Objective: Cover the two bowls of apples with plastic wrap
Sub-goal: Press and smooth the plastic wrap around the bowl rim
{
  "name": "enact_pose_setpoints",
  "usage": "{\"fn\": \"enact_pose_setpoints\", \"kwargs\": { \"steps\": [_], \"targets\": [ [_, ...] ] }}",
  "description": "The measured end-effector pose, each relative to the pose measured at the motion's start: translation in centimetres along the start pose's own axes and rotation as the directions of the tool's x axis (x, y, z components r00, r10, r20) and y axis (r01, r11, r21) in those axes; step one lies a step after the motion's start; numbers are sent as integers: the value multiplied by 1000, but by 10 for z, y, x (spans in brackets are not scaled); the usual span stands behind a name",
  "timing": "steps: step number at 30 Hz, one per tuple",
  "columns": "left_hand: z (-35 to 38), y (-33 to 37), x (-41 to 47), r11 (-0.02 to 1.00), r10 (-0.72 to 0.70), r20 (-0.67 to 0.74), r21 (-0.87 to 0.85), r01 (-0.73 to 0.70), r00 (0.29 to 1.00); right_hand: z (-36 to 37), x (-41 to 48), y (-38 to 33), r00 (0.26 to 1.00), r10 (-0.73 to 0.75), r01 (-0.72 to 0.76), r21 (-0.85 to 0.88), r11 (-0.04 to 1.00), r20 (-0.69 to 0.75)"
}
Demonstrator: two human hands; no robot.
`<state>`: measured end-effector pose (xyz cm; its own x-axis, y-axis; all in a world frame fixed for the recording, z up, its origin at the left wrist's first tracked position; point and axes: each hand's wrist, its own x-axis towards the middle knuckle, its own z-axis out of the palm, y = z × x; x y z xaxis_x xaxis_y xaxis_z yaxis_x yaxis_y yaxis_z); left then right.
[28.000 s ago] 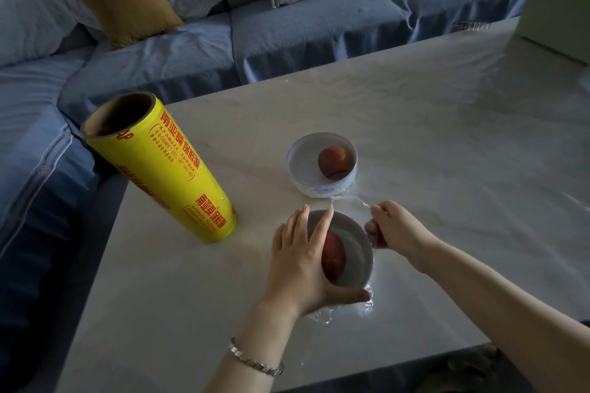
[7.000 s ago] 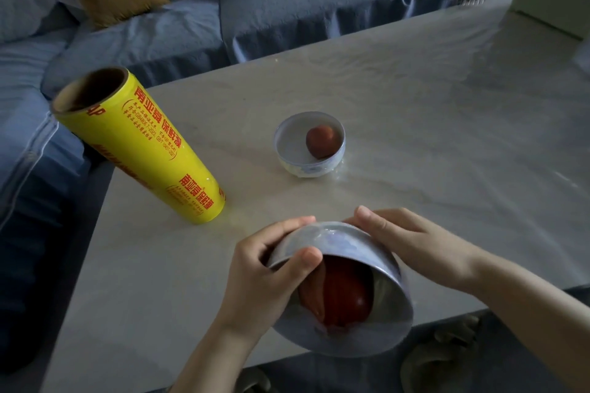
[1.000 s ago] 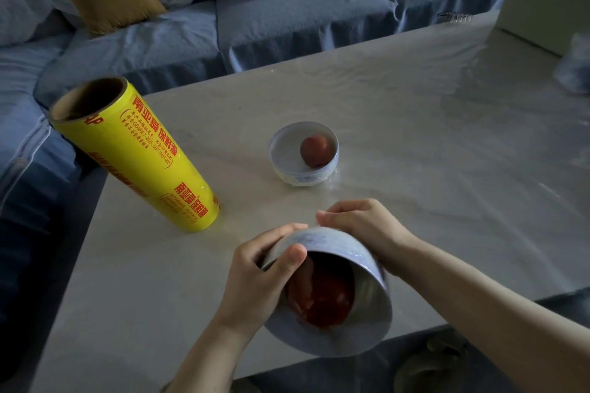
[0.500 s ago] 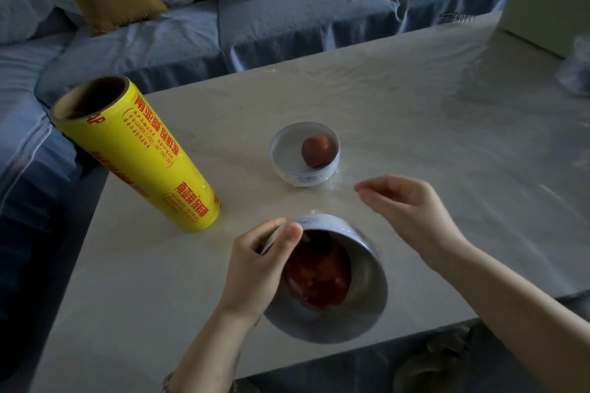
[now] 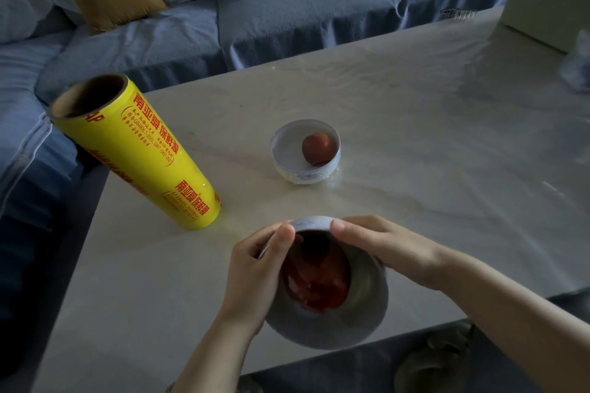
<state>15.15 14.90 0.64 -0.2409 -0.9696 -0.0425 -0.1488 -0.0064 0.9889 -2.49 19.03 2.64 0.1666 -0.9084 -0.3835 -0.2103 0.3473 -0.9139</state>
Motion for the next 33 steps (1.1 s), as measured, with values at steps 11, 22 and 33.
{"fn": "enact_pose_setpoints", "kwargs": {
  "steps": [11, 22, 33],
  "targets": [
    [6, -6, -1, 772, -389, 166, -479, 419, 906, 0, -5, 34, 967, -104, 161, 238, 958, -234],
    [0, 6, 0, 989, -124, 169, -59, 136, 978, -9, -9, 3, 995, -34, 40, 61, 997, -97],
    [-2, -3, -5, 995, -71, 19, 71, 69, 997, -25, 1, -23, 990, 86, -117, -295, 948, -114]
  ]
}}
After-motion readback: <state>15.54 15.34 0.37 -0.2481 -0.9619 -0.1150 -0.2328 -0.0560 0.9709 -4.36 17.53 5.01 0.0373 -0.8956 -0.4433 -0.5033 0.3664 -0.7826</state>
